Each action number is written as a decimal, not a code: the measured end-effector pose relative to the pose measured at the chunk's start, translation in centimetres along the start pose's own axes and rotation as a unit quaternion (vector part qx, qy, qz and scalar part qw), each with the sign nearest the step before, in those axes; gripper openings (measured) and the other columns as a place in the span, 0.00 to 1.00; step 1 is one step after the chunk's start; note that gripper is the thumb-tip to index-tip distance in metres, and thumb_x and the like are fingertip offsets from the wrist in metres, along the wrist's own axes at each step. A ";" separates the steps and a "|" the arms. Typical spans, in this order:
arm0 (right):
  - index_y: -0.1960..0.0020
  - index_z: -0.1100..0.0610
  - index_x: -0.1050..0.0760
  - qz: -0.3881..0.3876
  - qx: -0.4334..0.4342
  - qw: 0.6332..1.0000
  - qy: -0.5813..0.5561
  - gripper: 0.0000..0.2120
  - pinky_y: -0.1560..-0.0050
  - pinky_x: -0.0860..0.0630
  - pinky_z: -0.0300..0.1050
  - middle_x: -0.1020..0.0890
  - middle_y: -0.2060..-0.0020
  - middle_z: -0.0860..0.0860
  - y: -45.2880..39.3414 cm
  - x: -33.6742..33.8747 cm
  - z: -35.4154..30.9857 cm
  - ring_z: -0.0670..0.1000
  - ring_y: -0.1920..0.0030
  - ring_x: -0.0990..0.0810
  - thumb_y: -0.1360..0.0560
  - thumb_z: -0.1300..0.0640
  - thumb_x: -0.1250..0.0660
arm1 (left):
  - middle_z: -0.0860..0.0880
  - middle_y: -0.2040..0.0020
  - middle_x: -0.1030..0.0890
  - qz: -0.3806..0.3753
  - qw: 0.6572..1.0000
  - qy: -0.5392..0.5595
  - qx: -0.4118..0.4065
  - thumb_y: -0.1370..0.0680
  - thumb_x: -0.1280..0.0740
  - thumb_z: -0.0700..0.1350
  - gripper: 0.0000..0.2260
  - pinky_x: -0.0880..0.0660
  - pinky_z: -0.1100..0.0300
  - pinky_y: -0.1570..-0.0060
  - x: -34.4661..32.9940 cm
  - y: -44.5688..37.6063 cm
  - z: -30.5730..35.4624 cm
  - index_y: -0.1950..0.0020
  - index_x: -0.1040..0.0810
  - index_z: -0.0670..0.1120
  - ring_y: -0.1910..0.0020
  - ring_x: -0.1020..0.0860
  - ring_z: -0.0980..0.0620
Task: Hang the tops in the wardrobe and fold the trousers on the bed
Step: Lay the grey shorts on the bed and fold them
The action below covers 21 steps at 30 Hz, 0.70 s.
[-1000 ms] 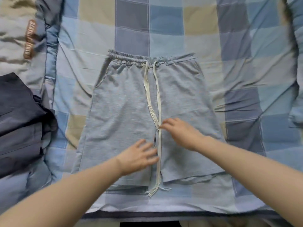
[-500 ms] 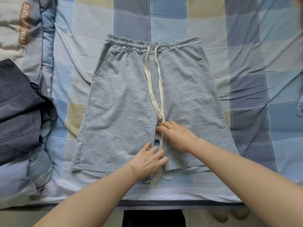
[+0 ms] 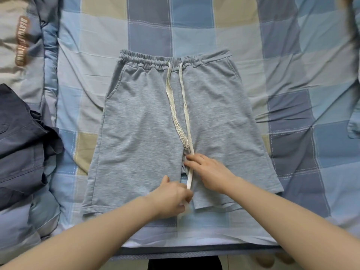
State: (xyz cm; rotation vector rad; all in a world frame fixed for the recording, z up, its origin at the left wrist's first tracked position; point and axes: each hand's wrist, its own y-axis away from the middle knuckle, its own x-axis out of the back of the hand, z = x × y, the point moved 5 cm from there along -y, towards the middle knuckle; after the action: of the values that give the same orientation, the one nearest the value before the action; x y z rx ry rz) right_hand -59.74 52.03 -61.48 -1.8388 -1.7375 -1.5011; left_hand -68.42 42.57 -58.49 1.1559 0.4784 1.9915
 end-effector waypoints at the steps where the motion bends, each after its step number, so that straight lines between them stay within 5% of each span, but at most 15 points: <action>1: 0.26 0.52 0.38 0.020 -0.005 0.999 -0.027 0.34 0.34 0.32 0.49 0.36 0.27 0.49 0.2 0.0 0.2 0.52 0.27 0.41 0.30 0.69 0.38 | 0.53 0.57 0.25 -0.003 0.995 0.103 0.007 0.23 0.34 0.46 0.03 0.36 0.53 0.50 1.6 0.4 -0.6 0.51 0.24 0.49 0.54 0.25 0.50; 5: 0.36 0.56 0.27 0.138 -0.073 0.974 -0.166 0.22 0.39 0.28 0.50 0.25 0.42 0.49 0.7 0.5 1.3 0.51 0.40 0.31 0.30 0.66 0.37 | 0.51 0.68 0.29 0.059 0.888 0.453 0.043 0.22 0.31 0.41 0.07 0.37 0.64 0.67 10.5 1.3 -4.8 0.57 0.23 0.40 0.68 0.34 0.57; 10: 0.33 0.56 0.29 0.182 -0.128 0.940 -0.258 0.24 0.38 0.36 0.37 0.25 0.39 0.48 -0.1 2.5 0.7 0.50 0.37 0.32 0.29 0.64 0.36 | 0.50 0.67 0.24 0.221 0.835 0.479 0.153 0.20 0.33 0.44 0.07 0.34 0.64 0.67 18.8 -2.5 -11.0 0.57 0.23 0.44 0.69 0.31 0.55; 14: 0.27 0.52 0.38 0.143 -0.145 0.940 -0.274 0.30 0.33 0.37 0.43 0.31 0.32 0.47 -2.4 3.6 -0.4 0.48 0.31 0.39 0.27 0.61 0.37 | 0.47 0.61 0.20 0.315 0.780 0.491 0.225 0.20 0.34 0.43 0.04 0.34 0.65 0.69 22.2 -6.1 -13.6 0.54 0.25 0.44 0.68 0.28 0.55; 16: 0.25 0.53 0.42 0.123 -0.161 0.943 -0.264 0.31 0.30 0.39 0.44 0.33 0.30 0.48 -3.1 3.4 -0.4 0.50 0.29 0.41 0.26 0.62 0.38 | 0.44 0.48 0.19 0.309 0.787 0.478 0.240 0.20 0.34 0.43 0.13 0.30 0.66 0.67 22.4 -7.1 -13.7 0.37 0.27 0.42 0.62 0.24 0.54; 18: 0.25 0.54 0.40 0.127 -0.179 0.941 -0.258 0.29 0.28 0.42 0.43 0.35 0.28 0.49 -2.8 3.4 0.1 0.51 0.27 0.41 0.25 0.63 0.39 | 0.41 0.32 0.27 0.276 0.812 0.441 0.262 0.21 0.32 0.44 0.34 0.24 0.56 0.50 21.0 -7.8 -13.7 0.21 0.48 0.45 0.47 0.21 0.48; 19: 0.26 0.54 0.37 0.144 -0.188 0.936 -0.259 0.28 0.28 0.42 0.43 0.35 0.27 0.49 -2.2 3.6 0.5 0.50 0.27 0.40 0.25 0.63 0.40 | 0.39 0.29 0.29 0.281 0.827 0.394 0.285 0.22 0.31 0.44 0.39 0.26 0.49 0.40 20.1 -7.5 -13.7 0.20 0.55 0.46 0.39 0.24 0.43; 21: 0.29 0.54 0.33 0.201 -0.218 0.922 -0.250 0.24 0.28 0.39 0.44 0.32 0.30 0.50 0.2 4.5 2.3 0.49 0.29 0.36 0.25 0.64 0.39 | 0.39 0.32 0.27 0.318 0.844 0.294 0.317 0.24 0.32 0.42 0.38 0.31 0.42 0.34 18.3 -6.9 -13.1 0.20 0.51 0.47 0.35 0.27 0.38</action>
State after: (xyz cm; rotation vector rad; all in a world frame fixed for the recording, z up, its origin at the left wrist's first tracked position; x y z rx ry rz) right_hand -59.35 56.43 -59.10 -2.7995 -1.1041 -1.4004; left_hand -81.99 61.75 -59.37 1.1428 1.2786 2.9209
